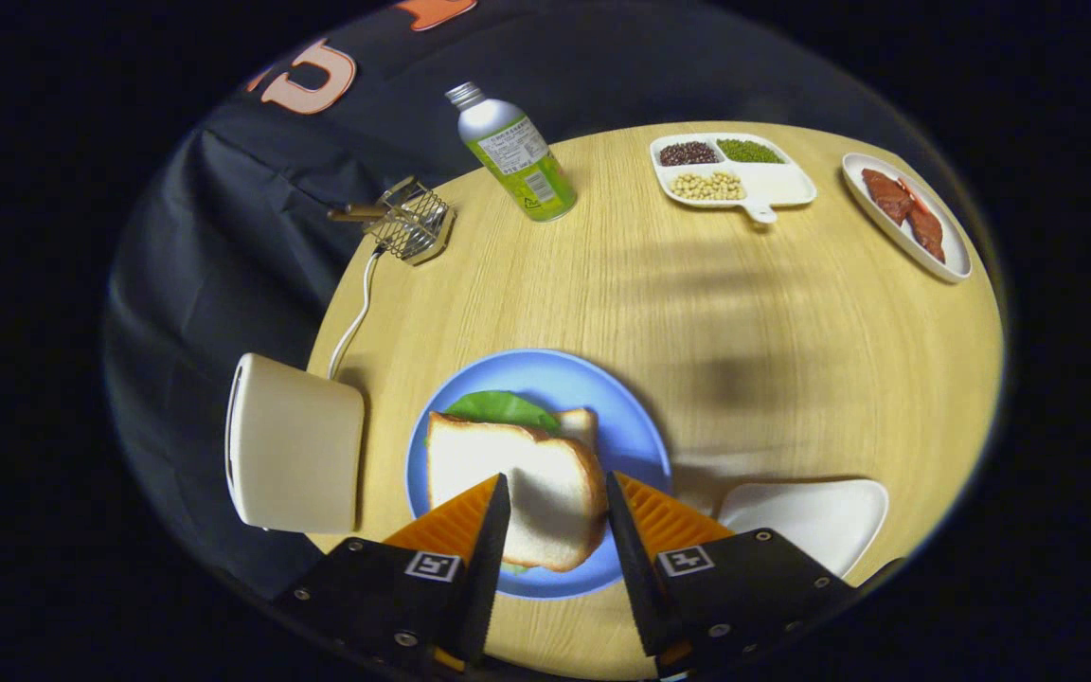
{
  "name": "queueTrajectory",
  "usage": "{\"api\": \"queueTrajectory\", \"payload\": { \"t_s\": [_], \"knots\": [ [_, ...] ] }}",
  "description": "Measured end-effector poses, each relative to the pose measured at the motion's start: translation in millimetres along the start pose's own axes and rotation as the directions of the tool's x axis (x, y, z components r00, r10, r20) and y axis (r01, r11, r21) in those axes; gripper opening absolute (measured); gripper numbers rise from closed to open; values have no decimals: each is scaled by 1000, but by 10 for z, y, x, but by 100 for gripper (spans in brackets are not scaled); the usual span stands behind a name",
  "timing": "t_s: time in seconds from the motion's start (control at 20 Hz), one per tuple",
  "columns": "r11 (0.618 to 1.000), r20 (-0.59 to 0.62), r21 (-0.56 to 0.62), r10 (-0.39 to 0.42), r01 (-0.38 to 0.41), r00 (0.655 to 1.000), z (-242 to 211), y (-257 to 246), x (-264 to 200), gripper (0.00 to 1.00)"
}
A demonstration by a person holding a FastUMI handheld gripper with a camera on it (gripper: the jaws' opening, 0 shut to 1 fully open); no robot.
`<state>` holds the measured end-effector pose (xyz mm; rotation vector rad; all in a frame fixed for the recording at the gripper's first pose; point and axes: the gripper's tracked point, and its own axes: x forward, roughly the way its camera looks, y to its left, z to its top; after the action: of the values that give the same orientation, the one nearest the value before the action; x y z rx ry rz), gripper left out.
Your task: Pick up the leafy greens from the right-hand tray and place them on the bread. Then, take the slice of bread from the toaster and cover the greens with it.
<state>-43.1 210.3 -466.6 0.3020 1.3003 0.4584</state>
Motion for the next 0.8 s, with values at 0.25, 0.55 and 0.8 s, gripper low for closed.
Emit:
{"api": "queueTrajectory", "payload": {
  "t_s": [0.25,0.55,0.8],
  "knots": [
    [1000,160,-21,9,-6,987,354,55,-538,84],
    [987,403,-137,-23,85,915,915,96,-1636,94],
    [964,618,-177,-47,197,785,1313,224,-2605,97]
  ]
}}
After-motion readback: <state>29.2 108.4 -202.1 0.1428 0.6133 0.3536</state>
